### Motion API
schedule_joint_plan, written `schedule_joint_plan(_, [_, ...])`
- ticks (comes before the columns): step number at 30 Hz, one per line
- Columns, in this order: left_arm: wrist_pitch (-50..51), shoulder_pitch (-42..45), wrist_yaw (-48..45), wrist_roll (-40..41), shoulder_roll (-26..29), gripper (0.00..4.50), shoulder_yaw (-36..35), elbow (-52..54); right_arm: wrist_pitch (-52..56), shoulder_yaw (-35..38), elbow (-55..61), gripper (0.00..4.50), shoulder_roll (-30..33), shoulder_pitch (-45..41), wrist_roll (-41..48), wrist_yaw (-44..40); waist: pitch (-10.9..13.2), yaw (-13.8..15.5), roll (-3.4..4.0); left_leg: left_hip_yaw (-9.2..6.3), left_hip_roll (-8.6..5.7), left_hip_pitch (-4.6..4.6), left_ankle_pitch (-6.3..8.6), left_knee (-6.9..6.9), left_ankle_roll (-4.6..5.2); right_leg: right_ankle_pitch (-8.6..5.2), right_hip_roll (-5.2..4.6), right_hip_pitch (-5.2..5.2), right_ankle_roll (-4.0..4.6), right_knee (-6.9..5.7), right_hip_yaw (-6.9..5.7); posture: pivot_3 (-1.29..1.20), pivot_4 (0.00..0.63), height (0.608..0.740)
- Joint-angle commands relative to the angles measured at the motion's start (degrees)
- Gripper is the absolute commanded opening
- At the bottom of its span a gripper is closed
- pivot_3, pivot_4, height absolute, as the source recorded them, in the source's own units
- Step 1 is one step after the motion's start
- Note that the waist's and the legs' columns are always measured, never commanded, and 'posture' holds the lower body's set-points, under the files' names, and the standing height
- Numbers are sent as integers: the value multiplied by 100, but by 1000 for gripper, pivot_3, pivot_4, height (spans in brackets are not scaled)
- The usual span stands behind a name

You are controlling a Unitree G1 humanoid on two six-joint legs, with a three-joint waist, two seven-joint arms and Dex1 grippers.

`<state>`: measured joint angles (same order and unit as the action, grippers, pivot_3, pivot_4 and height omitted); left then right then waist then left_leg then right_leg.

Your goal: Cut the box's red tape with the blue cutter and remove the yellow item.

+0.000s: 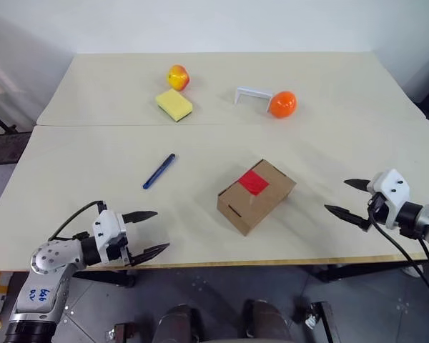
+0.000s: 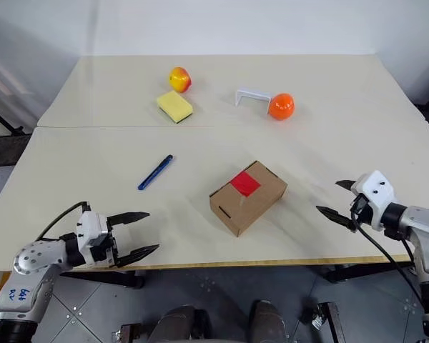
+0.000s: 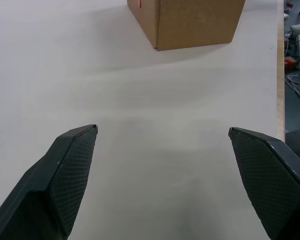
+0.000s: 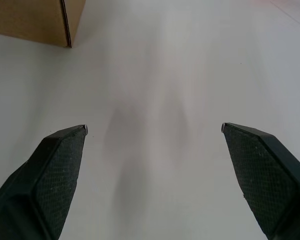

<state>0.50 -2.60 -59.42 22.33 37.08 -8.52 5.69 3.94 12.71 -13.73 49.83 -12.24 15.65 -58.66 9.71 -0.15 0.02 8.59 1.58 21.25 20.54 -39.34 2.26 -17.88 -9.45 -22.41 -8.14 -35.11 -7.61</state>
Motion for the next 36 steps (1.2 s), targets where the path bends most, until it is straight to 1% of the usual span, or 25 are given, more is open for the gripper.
schedule_joint_plan(1, [86,-5,33,94,-8,4469,15,164,97,150,195,4500,21,25,68,115,0,-2,0,0,0,0,0,0,0,0,0,0,0,0,0,0,150,740])
schedule_joint_plan(6, [478,100,363,55,-57,4469,64,313,901,308,574,4500,14,149,180,547,0,6,0,0,0,1,0,0,0,0,0,0,0,-1,1,0,150,740])
schedule_joint_plan(9, [918,242,644,-10,-38,4469,148,488,1305,329,1089,4500,-2,366,198,762,0,18,0,-3,0,2,0,0,0,0,0,0,0,-1,0,0,150,740])
schedule_joint_plan(11, [922,358,674,-53,-67,4469,215,502,1452,335,1313,4500,-73,387,294,838,0,9,0,-3,-1,2,0,-2,0,0,0,0,0,-2,1,0,150,740])
schedule_joint_plan(12, [922,431,624,-72,-64,4497,300,483,1528,337,1384,4322,-103,387,272,946,0,8,0,-1,-1,1,0,-3,0,0,0,0,0,-2,2,0,150,740])
schedule_joint_plan(13, [997,491,650,-11,-116,4297,337,492,1662,332,1489,4121,-130,404,294,1014,0,7,0,-2,0,1,0,-3,0,0,0,0,0,-4,2,0,150,740])
schedule_joint_plan(15, [1133,586,700,65,-189,3876,403,515,1963,299,1730,3560,-144,459,349,1089,0,7,0,-1,0,1,0,-3,0,0,1,-2,0,-6,2,0,150,740])
schedule_joint_plan(17, [1219,719,765,26,-265,3303,507,510,2345,267,2034,2903,-168,508,395,1253,0,9,0,-1,1,1,0,-3,-1,0,2,-2,0,-6,0,0,150,740])
schedule_joint_plan(19, [1442,911,855,77,-423,2690,679,613,2549,139,2243,2224,-344,311,464,1427,0,15,0,-1,0,2,0,-5,-1,0,2,-2,0,-6,1,0,150,740])
schedule_joint_plan(22, [1724,1084,1013,130,-637,1757,842,751,2503,-118,1840,1182,-612,-323,333,1573,0,2,-1,-1,-1,7,0,-25,-1,0,1,-2,-1,-16,4,0,150,740])
schedule_joint_plan(25, [2108,1130,1045,318,-790,816,978,968,2396,-468,1228,129,-718,-958,175,1447,0,-8,-1,-2,2,7,0,-30,-1,0,2,-3,0,-26,4,0,150,740])
schedule_joint_plan(26, [2283,1144,1058,411,-831,530,1032,1038,2315,-631,976,0,-749,-1197,93,1369,0,-9,-1,-3,4,7,0,-30,-1,0,3,-4,0,-27,4,0,150,740])
schedule_joint_plan(27, [2468,1156,1060,508,-865,194,1090,1104,2222,-783,732,0,-784,-1421,18,1270,0,-13,-1,-2,3,6,0,-30,-1,0,3,-5,0,-29,4,0,150,740])
schedule_joint_plan(28, [2584,1162,1063,561,-884,31,1124,1149,2154,-870,576,0,-804,-1552,-28,1202,0,-16,-1,-2,3,7,0,-30,-1,0,3,-5,0,-29,4,0,150,740])
schedule_joint_plan(31, [2790,1198,1126,538,-934,31,1274,1250,1980,-1154,156,0,-811,-1889,-193,936,0,10,-1,-7,2,9,0,-32,-1,0,3,-5,0,-30,2,0,150,740])
schedule_joint_plan(34, [3190,1429,1529,340,-1250,31,1715,1249,1893,-1910,-712,0,-939,-2795,-604,306,1,-9,-1,-5,0,14,1,-43,0,0,2,-4,0,-31,4,0,150,740])
schedule_joint_plan(36, [3093,1580,1704,223,-1483,31,1805,1110,1822,-2015,-928,0,-1039,-3066,-624,91,1,-6,-1,-6,2,17,0,-54,0,0,3,-4,0,-34,4,0,150,740])
